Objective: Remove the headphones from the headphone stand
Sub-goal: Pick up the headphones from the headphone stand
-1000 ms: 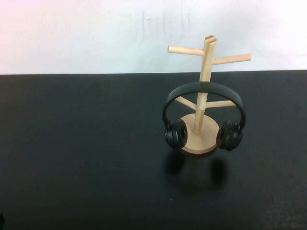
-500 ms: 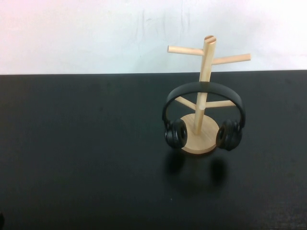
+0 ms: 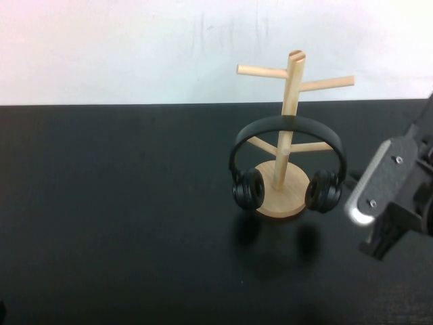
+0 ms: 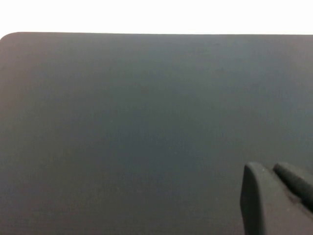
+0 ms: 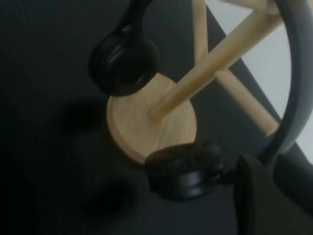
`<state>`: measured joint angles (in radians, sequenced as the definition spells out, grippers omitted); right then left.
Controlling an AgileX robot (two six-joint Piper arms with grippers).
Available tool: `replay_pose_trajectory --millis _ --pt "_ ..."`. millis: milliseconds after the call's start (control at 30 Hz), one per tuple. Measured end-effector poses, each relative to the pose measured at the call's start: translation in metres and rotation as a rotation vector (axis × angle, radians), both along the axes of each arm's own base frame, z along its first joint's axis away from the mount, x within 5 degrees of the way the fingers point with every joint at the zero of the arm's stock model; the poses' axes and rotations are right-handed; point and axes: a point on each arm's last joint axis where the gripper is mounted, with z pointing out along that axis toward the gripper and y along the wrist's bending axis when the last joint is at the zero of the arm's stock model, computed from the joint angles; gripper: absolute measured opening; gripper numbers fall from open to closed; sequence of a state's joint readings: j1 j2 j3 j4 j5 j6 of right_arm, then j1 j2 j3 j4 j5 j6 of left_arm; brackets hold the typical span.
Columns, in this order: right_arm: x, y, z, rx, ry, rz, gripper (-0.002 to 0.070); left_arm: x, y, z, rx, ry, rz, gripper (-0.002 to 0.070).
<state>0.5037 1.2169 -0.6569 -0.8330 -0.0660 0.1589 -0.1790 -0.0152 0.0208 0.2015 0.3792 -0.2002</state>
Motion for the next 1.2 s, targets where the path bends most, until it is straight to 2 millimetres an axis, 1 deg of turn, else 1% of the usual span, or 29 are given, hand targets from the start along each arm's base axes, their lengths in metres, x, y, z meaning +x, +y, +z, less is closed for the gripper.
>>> replay_pose_trajectory --millis 200,267,400,467,500,567,667,833,967,1067,1133,1167,1200 --pt "0.005 0.007 0.016 0.059 -0.055 0.033 0.0178 0.000 0.000 0.000 0.000 0.000 0.000 0.0004" --pt "0.006 0.008 0.018 0.068 -0.055 0.030 0.0235 0.000 0.000 0.000 0.000 0.000 0.000 0.0004" --pt "0.012 0.009 0.009 0.035 -0.028 0.023 0.0384 0.000 0.000 0.000 0.000 0.000 0.000 0.0004" --pt "0.014 0.010 0.005 0.027 -0.013 0.022 0.0439 0.000 0.000 0.000 0.000 0.000 0.000 0.0004" --pt "0.015 0.011 0.002 0.019 -0.008 0.024 0.0448 0.000 0.000 0.000 0.000 0.000 0.000 0.0003" --pt "0.020 0.012 -0.001 0.004 0.006 0.013 0.0447 0.000 0.000 0.000 0.000 0.000 0.000 0.0003" --pt "0.032 0.010 -0.002 0.001 0.025 -0.026 0.0447 0.000 0.000 0.000 0.000 0.000 0.000 0.0004" --pt "0.051 0.010 0.000 0.061 0.057 -0.092 0.0446 0.000 0.000 0.000 0.000 0.000 0.000 0.0003" --pt "0.064 0.016 -0.002 0.064 0.066 -0.098 0.0446 0.000 0.000 0.000 0.000 0.000 0.000 0.0003" --pt "0.074 0.021 -0.008 0.057 0.081 -0.097 0.0433 0.000 0.000 0.000 0.000 0.000 0.000 0.0003" --pt "0.079 0.023 -0.012 0.052 0.091 -0.102 0.0365 0.000 0.000 0.000 0.000 0.000 0.000 0.0003" --pt "0.080 0.023 -0.014 0.052 0.100 -0.106 0.0295 0.000 0.000 0.000 0.000 0.000 0.000 0.0003" --pt "0.080 0.023 -0.014 0.051 0.101 -0.107 0.0201 0.000 0.000 0.000 0.000 0.000 0.000 0.0003"
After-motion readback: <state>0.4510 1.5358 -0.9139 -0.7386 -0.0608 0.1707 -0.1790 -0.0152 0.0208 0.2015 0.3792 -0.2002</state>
